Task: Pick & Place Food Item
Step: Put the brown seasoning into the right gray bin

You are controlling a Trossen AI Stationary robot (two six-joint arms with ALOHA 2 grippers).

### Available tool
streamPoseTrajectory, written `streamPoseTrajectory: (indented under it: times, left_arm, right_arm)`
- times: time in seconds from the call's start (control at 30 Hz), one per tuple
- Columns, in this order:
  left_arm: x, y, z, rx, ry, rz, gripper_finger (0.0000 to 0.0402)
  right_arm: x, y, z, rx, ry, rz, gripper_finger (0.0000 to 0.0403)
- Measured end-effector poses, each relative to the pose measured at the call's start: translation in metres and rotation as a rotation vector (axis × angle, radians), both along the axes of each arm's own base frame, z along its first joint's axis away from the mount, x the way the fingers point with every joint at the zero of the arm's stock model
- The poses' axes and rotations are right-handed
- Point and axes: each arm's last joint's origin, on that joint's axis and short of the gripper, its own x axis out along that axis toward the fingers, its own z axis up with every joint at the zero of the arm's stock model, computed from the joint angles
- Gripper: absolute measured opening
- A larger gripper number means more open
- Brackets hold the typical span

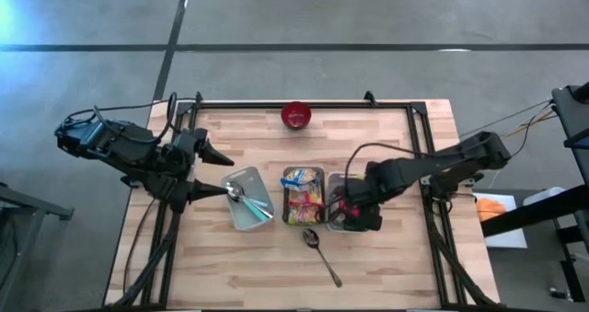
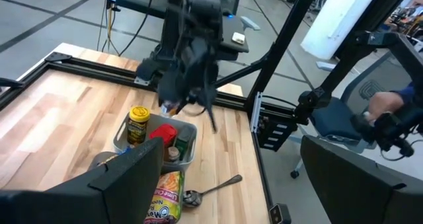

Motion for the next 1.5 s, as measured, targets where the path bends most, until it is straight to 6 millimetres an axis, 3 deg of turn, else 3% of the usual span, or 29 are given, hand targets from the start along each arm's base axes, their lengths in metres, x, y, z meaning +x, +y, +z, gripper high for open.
streamPoseTrajectory:
  times: [0.13, 0.53, 1.5]
  left_arm:
    - [0.000, 0.000, 0.000, 0.000, 0.000, 0.000, 0.0361]
    - [0.000, 0.000, -0.001, -0.016, 0.008, 0.005, 0.0361]
    - [0.000, 0.000, -0.003, -0.007, 0.029, 0.005, 0.0361]
  right_arm:
    - [0.005, 0.000, -0.012, -0.055, 0.036, 0.022, 0.0184]
    - [0.013, -0.001, -0.024, -0.161, 0.066, 0.086, 0.0184]
    - [0.011, 0.000, -0.044, -0.153, 0.088, 0.183, 0.0184]
